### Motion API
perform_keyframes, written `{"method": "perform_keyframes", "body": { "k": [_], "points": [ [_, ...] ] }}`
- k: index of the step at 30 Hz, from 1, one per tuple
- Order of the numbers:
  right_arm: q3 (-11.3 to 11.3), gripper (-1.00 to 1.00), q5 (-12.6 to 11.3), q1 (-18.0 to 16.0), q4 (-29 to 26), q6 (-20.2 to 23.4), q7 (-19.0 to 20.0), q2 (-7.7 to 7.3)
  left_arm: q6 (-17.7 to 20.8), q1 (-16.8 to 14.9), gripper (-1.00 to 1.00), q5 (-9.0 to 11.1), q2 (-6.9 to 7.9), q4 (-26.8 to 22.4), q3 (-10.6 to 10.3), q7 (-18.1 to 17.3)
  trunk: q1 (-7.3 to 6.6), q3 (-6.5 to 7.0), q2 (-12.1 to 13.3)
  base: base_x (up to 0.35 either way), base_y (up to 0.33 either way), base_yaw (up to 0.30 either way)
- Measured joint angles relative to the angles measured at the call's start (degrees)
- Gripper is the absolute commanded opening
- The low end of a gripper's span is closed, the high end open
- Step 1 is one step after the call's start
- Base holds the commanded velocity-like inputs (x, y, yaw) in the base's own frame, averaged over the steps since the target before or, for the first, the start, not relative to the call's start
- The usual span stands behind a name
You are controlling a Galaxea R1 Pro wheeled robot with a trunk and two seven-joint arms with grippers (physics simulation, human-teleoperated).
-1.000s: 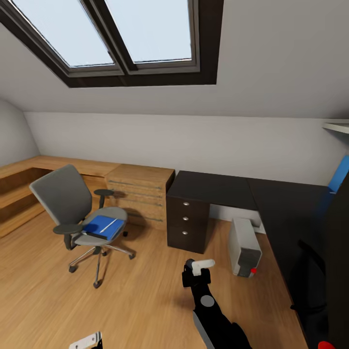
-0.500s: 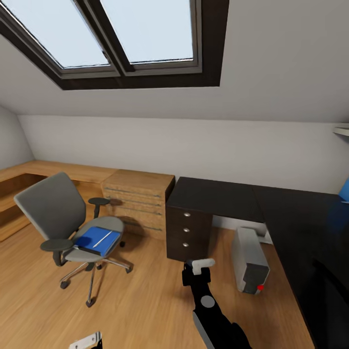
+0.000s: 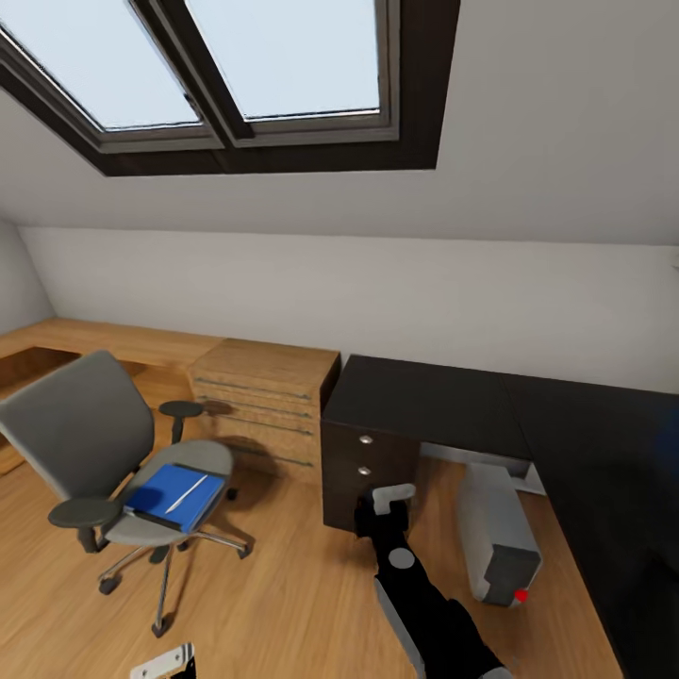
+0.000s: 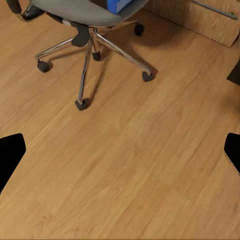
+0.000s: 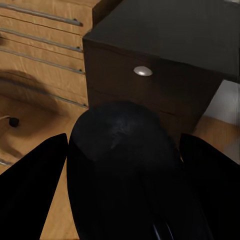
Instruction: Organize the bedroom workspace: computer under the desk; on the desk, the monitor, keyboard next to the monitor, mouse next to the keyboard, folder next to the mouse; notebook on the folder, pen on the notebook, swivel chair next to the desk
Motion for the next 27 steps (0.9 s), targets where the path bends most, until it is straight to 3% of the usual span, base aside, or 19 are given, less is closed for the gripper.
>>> {"method": "perform_keyframes", "body": {
  "k": [4,8,13,20,27],
  "points": [
    [-0.1,-1.0,-0.1,-6.0,1.2,6.6,0.0,0.0,0.0,0.0,1.0,0.0,0.04,-2.1,0.1,-0.1,-0.45,0.36,0.8,0.336,0.0,0.0],
    [-0.2,-1.0,-0.5,-8.0,2.9,8.5,0.2,0.0,-0.1,0.0,1.0,0.0,-0.03,-3.1,0.1,-0.2,-0.45,0.36,0.8,0.336,0.0,0.0],
    [-0.1,-1.0,-2.7,-8.5,10.8,8.4,0.5,0.0,-0.1,0.0,1.0,0.0,-0.11,-3.2,0.1,-0.2,-0.45,0.35,0.8,0.336,0.0,0.0],
    [-0.3,-1.0,-3.2,-8.5,11.5,3.9,0.3,0.0,-0.1,0.0,1.0,0.0,-0.11,-3.0,0.1,-0.2,-0.45,0.36,0.8,0.338,0.041,0.0],
    [-0.2,-1.0,-3.2,-8.5,11.5,2.6,0.2,0.0,-0.1,0.0,1.0,0.0,-0.07,-3.0,0.1,-0.2,-0.45,0.36,0.8,0.339,0.06,0.093]
  ]
}}
